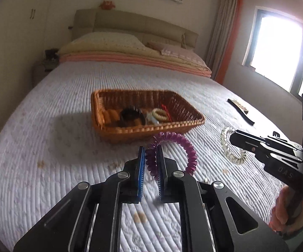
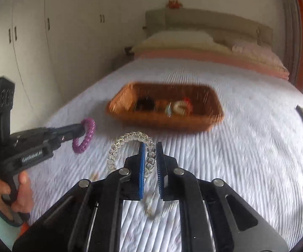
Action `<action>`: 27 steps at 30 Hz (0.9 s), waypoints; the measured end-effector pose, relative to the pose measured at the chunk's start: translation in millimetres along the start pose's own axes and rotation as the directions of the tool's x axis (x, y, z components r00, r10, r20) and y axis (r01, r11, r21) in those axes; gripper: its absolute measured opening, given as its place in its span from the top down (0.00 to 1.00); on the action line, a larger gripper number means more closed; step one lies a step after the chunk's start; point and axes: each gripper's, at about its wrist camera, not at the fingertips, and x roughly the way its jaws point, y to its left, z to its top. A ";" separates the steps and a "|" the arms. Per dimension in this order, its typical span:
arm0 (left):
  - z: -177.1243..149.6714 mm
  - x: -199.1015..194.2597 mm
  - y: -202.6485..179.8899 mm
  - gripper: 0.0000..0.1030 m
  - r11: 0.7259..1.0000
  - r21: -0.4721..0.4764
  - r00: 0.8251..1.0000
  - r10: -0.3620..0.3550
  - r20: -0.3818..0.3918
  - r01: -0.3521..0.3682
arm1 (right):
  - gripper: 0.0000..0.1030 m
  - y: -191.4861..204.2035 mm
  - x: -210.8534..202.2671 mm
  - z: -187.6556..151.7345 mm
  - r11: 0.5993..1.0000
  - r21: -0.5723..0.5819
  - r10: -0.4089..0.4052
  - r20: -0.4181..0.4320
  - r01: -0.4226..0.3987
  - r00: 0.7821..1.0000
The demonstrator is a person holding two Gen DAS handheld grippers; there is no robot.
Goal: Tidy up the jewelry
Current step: 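Lift and carry the hair tie and bead bracelet with both tools into the basket, then open both tools to release the hair tie and bracelet in the basket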
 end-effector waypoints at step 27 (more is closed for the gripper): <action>102.3 204.5 38.4 0.77 0.983 0.017 0.965 0.183 -0.185 -0.183 | 0.91 -101.4 218.7 84.4 0.983 0.113 -0.115 -0.234 0.145 0.965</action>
